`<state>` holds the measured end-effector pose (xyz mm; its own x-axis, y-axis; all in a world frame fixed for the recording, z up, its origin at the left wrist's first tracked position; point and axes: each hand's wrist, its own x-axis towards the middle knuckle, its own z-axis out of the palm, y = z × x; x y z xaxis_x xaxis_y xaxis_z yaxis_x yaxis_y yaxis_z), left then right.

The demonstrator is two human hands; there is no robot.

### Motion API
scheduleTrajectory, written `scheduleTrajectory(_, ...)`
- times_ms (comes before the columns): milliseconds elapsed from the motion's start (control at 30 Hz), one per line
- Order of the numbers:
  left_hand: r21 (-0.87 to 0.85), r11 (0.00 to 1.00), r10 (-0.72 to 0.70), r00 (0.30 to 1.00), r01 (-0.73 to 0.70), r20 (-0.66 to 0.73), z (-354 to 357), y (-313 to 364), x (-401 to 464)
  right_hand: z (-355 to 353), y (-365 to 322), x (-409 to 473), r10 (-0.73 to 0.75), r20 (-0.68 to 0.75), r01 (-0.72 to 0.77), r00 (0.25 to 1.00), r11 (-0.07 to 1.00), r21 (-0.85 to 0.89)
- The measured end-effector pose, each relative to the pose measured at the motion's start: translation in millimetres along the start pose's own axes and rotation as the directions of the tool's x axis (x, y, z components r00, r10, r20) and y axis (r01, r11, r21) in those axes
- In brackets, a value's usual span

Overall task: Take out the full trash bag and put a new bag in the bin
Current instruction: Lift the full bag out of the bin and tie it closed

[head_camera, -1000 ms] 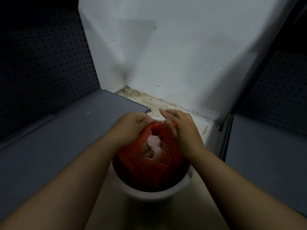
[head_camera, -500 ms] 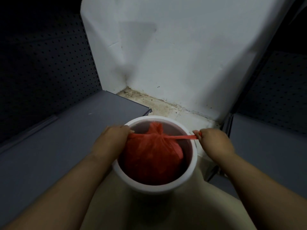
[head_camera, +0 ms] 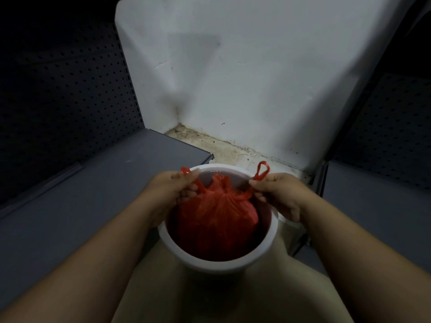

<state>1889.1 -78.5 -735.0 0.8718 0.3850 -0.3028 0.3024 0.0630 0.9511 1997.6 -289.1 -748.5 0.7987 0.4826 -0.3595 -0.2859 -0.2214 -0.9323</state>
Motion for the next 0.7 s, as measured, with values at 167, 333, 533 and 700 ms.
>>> scheduleTrajectory(167,0.287,0.957,0.105,0.973,-0.042,-0.206,9.7,-18.4,13.9,19.0,3.1,-2.7,-0.074,-0.100,0.072,0.992,0.997,-0.027)
scheduleTrajectory(333,0.497,0.867,0.199,0.891,0.035,-0.408,25.1,-19.9,22.6,37.0,2.6,2.5,-0.100,-0.131,0.118,0.986,0.983,0.141)
scheduleTrajectory(533,-0.505,0.863,-0.147,0.971,0.032,-0.190,44.8,-15.9,18.8,50.3,2.5,7.0,-0.019,-0.209,0.115,0.978,0.880,0.461)
scheduleTrajectory(700,-0.434,0.897,-0.163,0.976,0.086,-0.143,43.8,-16.0,18.3,52.6,0.0,7.6,0.025,-0.244,0.112,0.969,0.841,0.530)
